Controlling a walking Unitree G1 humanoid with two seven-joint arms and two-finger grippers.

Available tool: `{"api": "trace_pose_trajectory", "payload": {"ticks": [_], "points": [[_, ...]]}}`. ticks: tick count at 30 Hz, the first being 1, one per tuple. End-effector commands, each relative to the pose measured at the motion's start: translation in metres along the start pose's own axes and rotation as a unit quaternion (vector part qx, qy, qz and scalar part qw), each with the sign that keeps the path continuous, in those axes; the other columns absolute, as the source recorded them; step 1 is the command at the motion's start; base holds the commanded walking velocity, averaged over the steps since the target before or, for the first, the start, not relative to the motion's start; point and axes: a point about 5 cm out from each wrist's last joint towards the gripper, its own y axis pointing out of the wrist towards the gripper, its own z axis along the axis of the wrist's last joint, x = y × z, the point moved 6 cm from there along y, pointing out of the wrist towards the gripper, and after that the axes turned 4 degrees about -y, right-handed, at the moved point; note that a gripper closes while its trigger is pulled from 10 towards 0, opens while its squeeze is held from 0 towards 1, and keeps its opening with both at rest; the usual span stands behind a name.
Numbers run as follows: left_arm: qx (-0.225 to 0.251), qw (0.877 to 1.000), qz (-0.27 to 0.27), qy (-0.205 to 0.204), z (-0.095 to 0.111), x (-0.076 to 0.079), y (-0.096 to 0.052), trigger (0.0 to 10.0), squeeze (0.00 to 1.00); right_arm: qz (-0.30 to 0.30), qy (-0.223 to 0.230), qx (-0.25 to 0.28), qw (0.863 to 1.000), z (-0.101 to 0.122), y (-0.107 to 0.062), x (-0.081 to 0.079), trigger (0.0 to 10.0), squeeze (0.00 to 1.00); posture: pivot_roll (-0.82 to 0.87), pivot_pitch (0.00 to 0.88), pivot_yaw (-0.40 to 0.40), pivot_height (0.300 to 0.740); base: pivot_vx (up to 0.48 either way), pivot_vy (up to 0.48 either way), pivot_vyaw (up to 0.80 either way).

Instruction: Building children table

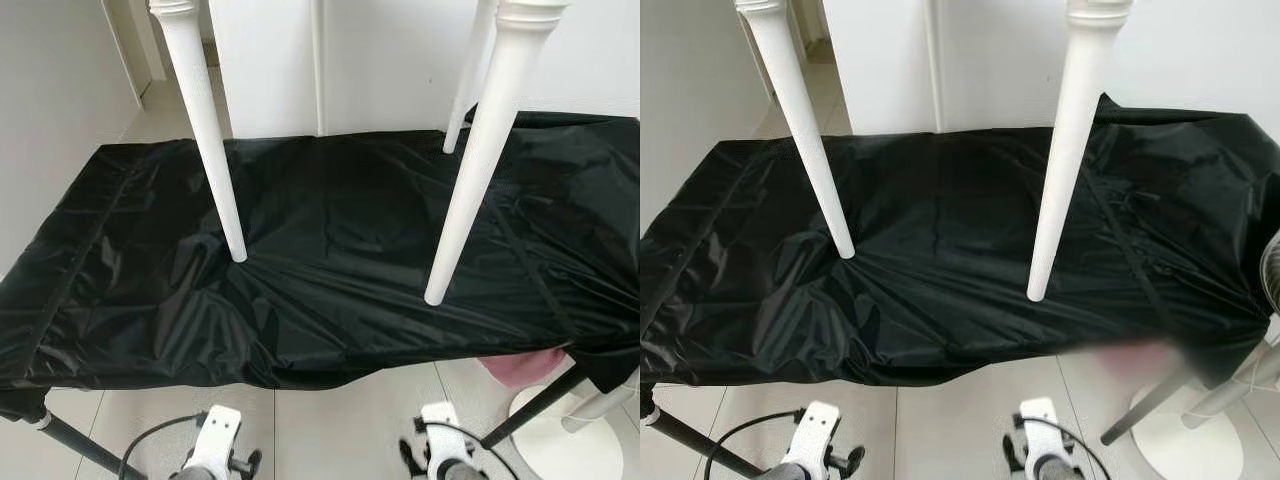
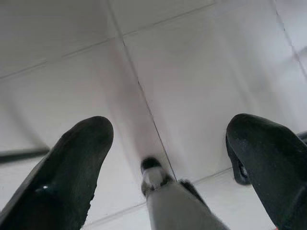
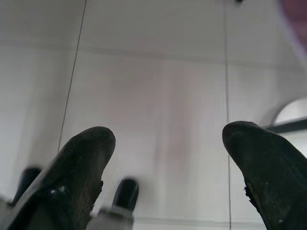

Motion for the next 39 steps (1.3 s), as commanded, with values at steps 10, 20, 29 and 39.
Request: {"api": "trace_pose_trajectory", "payload": {"ticks": [10,20,29,39], "points": [[0.06,0.987,-0.12,0.089,0.014,0.018,-0.015,10.0,0.0,0.101,-0.022,0.125,0.987,0.034,-0.014,-0.025,10.0,0.0,0.02,0.019,0.025,0.74,0.0,0.0,0.0],[0.066,0.955,-0.253,0.141,0.01,0.025,-0.068,10.0,0.0,0.259,-0.051,0.145,0.954,0.039,-0.044,-0.019,10.0,0.0,0.02,0.034,0.017,0.74,0.0,0.0,0.0],[0.116,0.922,-0.344,0.137,0.06,0.054,-0.118,10.0,0.0,0.378,-0.075,0.181,0.905,0.074,-0.096,-0.012,10.0,0.0,0.03,0.031,0.002,0.74,0.0,0.0,0.0],[0.188,0.884,-0.414,0.108,0.123,0.086,-0.163,10.0,0.0,0.47,-0.061,0.245,0.846,0.132,-0.148,-0.015,10.0,0.0,0.03,0.033,0.007,0.74,0.0,0.0,0.0]]}}
